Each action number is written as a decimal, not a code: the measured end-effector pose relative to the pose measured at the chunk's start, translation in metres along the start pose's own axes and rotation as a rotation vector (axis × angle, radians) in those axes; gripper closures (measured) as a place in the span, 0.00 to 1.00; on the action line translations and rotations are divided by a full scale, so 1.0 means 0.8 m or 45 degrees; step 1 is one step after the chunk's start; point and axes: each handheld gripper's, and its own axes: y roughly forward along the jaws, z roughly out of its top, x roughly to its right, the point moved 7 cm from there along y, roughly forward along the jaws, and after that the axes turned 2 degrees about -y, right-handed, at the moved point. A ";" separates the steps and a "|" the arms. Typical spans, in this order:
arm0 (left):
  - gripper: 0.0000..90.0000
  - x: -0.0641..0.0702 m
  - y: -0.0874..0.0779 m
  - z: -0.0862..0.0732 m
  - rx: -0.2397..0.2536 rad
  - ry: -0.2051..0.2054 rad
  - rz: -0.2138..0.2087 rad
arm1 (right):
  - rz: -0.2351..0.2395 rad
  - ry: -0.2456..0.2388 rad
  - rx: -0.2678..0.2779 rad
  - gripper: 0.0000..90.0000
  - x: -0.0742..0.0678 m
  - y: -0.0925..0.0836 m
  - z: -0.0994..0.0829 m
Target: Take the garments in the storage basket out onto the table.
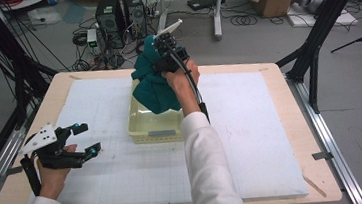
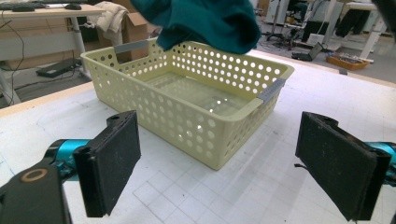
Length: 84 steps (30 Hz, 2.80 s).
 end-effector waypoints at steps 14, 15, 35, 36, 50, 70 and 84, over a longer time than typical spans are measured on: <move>0.16 0.001 0.003 -0.002 -0.021 0.009 -0.007 | 0.006 -0.004 0.055 0.76 0.025 -0.045 0.003; 0.16 0.001 0.003 -0.002 -0.022 0.010 -0.005 | 0.011 0.000 0.062 0.76 0.027 -0.049 0.003; 0.16 0.001 0.003 -0.003 -0.032 0.021 0.005 | -0.077 0.071 0.102 0.75 0.116 -0.119 -0.041; 0.16 0.001 0.003 -0.003 -0.034 0.019 0.006 | -0.083 0.078 0.102 0.75 0.121 -0.122 -0.044; 0.16 0.001 0.004 -0.004 -0.034 0.009 0.012 | -0.128 0.165 0.091 0.75 0.184 -0.136 -0.105; 0.16 0.000 0.005 -0.004 -0.034 0.001 0.020 | -0.148 0.249 -0.004 0.75 0.229 -0.098 -0.189; 0.16 -0.001 0.004 -0.006 -0.041 0.002 0.031 | -0.133 0.299 -0.082 0.75 0.241 -0.062 -0.231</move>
